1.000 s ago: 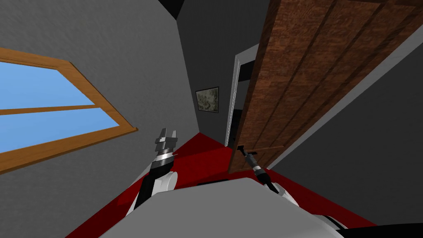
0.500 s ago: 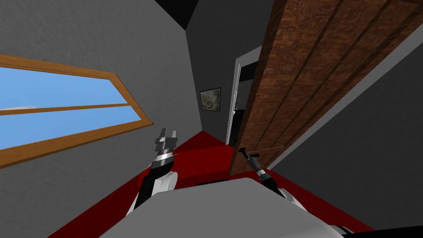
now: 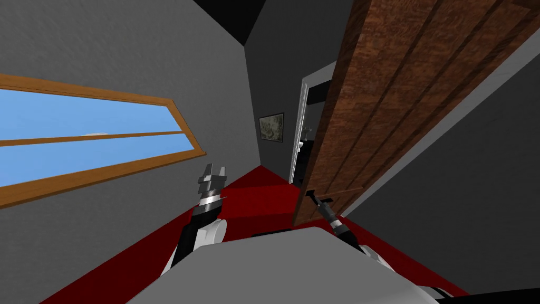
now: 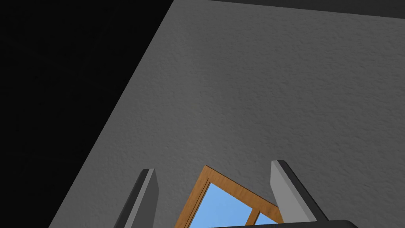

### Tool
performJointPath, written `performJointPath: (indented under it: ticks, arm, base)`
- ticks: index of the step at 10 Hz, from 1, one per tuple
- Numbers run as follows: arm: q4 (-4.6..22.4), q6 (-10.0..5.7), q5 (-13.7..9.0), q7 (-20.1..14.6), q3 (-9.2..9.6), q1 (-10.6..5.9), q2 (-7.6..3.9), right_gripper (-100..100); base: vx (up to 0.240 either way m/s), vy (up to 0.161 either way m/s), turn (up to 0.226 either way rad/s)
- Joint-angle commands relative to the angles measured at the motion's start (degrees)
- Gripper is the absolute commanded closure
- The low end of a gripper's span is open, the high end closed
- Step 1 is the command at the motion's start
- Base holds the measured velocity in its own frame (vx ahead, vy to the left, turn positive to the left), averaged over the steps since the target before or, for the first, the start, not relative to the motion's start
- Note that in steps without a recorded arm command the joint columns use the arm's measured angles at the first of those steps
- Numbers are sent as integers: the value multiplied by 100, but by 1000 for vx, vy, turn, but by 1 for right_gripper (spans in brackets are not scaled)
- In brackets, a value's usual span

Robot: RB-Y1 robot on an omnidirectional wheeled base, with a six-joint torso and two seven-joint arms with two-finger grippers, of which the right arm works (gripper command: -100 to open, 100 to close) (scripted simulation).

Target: Pull the door open

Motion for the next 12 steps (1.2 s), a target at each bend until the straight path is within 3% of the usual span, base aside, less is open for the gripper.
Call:
performJointPath:
  ticks: [1,8,11,12]
  arm:
    - [-31,-61,15,-26,-18,91,-20,100]
    - [206,-524,80,-99,-116,262,-150,100]
    - [206,-524,80,-99,-116,262,-150,100]
    - [255,-621,94,-114,-137,298,-177,100]
  base:
    - [-163,-76,158]
    - [-188,-70,159]
    - [-63,-24,21]
    - [-80,-14,167]
